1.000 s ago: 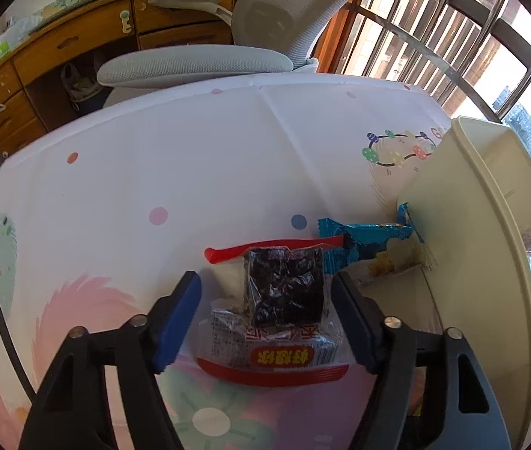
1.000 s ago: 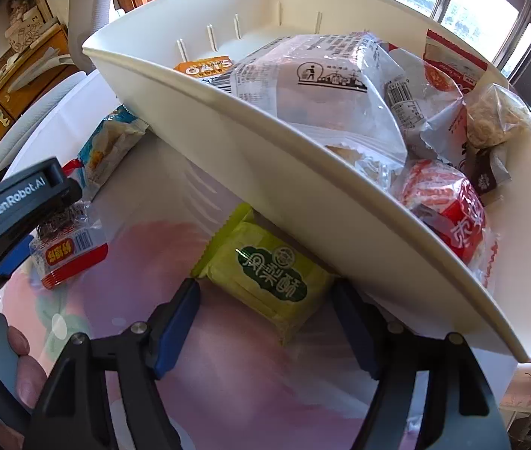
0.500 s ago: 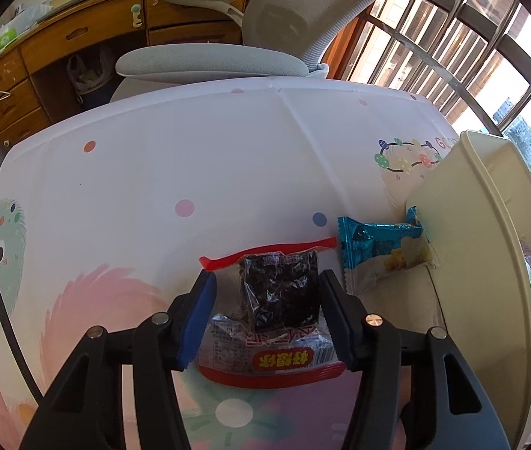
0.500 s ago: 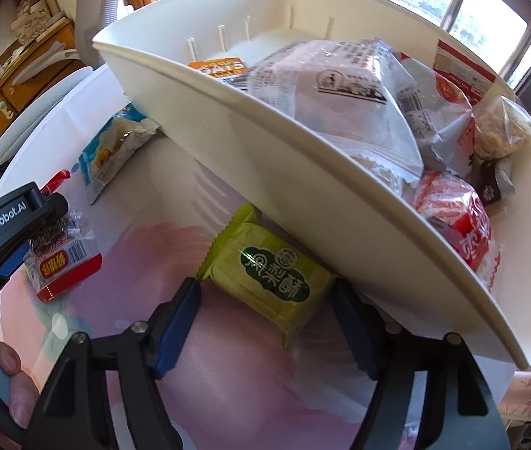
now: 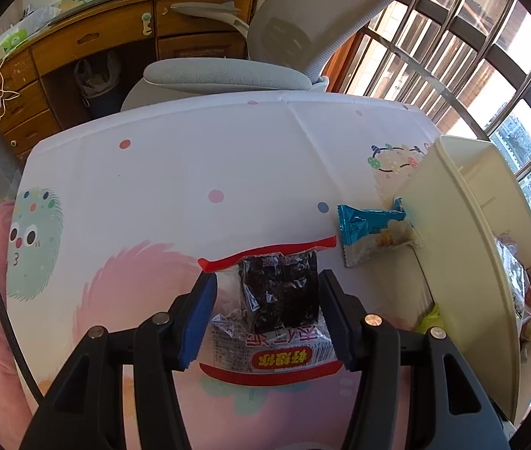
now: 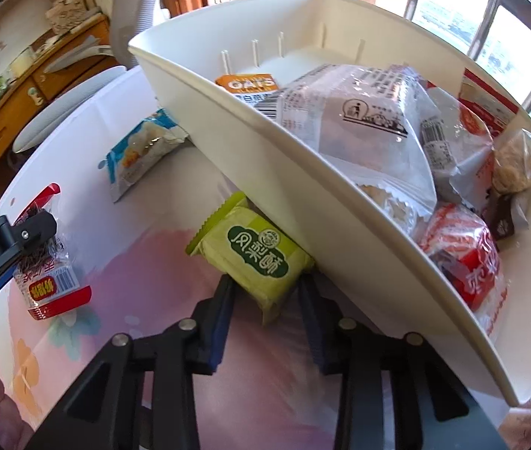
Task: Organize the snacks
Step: 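Carry the dark packet and green packet over the white tray with both grippers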
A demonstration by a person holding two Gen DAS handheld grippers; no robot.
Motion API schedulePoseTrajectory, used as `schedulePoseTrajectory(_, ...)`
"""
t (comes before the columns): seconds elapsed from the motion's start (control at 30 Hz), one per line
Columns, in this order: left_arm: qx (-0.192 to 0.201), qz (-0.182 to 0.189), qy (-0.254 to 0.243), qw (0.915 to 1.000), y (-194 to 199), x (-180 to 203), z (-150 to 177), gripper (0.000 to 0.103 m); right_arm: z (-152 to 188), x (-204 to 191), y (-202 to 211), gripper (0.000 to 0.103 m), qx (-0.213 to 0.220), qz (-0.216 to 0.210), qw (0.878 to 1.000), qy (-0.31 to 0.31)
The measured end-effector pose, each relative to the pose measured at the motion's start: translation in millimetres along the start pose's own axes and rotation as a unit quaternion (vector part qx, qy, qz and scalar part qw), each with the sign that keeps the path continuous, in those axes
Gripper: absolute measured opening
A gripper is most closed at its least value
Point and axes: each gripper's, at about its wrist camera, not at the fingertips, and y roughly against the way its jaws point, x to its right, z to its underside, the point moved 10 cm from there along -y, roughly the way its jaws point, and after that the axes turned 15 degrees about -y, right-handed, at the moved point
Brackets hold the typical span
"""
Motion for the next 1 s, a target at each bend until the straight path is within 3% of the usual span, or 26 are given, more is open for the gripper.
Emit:
schedulePoseTrajectory(0.07,0.005,-0.002,-0.002,1.0000,9.0,-0.9,2.2,0.054,6.0,0.9,4.8,0.022,0.000,-0.012,1.000,0.009)
schedulePoseTrajectory(0.27,0.012,-0.007,0.001,0.9999,35.5,-4.8,12.1,0.054,17.1,-0.7,11.6,0.005,-0.001,-0.038,0.999,0.035)
schedulePoseTrajectory(0.77,0.041,-0.031,0.020,0.9984,113.6,-19.4,42.9,0.054,25.4,10.1,57.9,0.000,0.034,-0.089,0.991,0.089)
schedulePoseTrajectory(1.0,0.057,-0.035,0.026,0.9974,151.6,-14.2,63.8,0.054,40.6,19.1,81.6,0.000,0.030,-0.111,0.988,0.103)
